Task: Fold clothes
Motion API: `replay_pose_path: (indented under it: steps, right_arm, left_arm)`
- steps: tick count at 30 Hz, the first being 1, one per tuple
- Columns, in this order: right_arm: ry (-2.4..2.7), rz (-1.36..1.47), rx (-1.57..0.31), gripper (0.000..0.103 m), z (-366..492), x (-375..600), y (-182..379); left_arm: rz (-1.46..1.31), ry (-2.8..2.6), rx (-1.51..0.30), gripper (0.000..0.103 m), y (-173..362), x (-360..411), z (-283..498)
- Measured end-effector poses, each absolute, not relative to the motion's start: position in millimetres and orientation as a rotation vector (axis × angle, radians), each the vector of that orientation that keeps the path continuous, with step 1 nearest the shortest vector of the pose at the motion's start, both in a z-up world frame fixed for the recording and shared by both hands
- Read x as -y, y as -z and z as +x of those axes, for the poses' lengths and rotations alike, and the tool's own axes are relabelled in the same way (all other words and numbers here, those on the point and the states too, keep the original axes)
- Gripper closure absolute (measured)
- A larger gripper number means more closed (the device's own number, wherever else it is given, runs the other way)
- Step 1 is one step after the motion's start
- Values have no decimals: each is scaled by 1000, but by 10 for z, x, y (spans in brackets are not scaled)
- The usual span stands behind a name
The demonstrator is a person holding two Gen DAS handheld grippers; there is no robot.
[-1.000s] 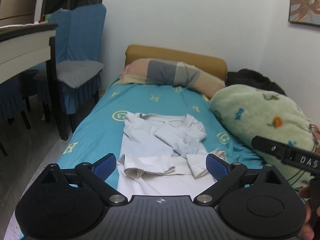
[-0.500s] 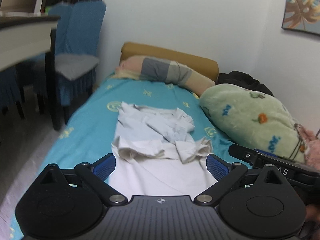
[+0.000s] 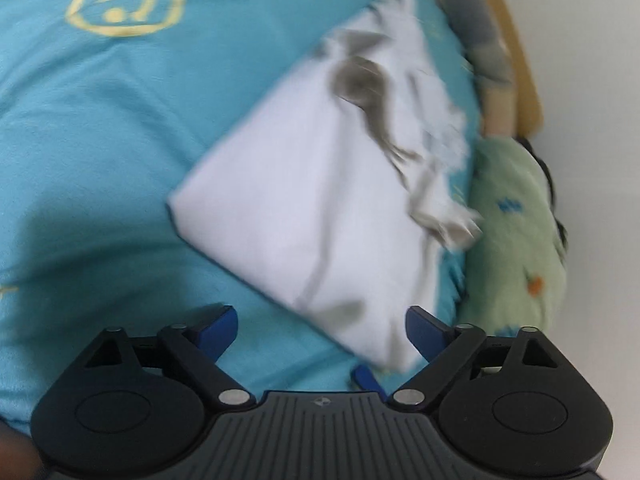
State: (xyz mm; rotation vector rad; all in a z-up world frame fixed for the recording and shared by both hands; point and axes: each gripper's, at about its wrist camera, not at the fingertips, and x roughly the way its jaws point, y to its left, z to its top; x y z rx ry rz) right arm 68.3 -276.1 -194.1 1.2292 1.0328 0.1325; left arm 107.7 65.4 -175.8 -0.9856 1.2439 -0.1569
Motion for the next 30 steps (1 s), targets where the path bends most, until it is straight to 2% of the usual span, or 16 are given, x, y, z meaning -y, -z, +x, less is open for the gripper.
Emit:
replay_pose_path:
  steps: [1, 3, 4, 5, 6, 7, 8, 9, 19, 30]
  right_arm:
    - [-111, 1230, -1035, 23, 685, 2759, 1977]
    - [-61, 1233, -1022, 42, 683, 2777, 2007]
    - [-42, 1226, -995, 44, 676, 2804, 1987]
    - [-26, 1216, -965, 51, 668, 2833, 1963]
    - [-4, 1199, -935, 59, 658, 2862, 1941]
    - [13, 1191, -919, 63, 668, 2887, 1941]
    - [27, 1186, -906, 79, 683, 2910, 1948]
    - [26, 1179, -894, 91, 701, 2915, 1937]
    - [-98, 1067, -665, 94, 632, 2981, 1346]
    - [-152, 910, -577, 94, -232, 2852, 676]
  left_arm:
    - [-995, 131, -1234, 23, 1789, -679, 1101]
    - [-1007, 97, -1201, 42, 1814, -728, 1130]
    - [-1004, 85, -1183, 47, 1803, -746, 1137]
    - [-1007, 78, -1163, 58, 1797, -767, 1135]
    - [-1016, 74, -1143, 74, 1792, -791, 1127]
    - [-1025, 70, -1122, 81, 1788, -815, 1119]
    - [-1027, 80, -1097, 90, 1747, -826, 1109]
    - [-1026, 98, -1070, 95, 1683, -829, 1099]
    - [-979, 257, -819, 98, 1022, -818, 920]
    - [-932, 322, -720, 99, 428, -827, -183]
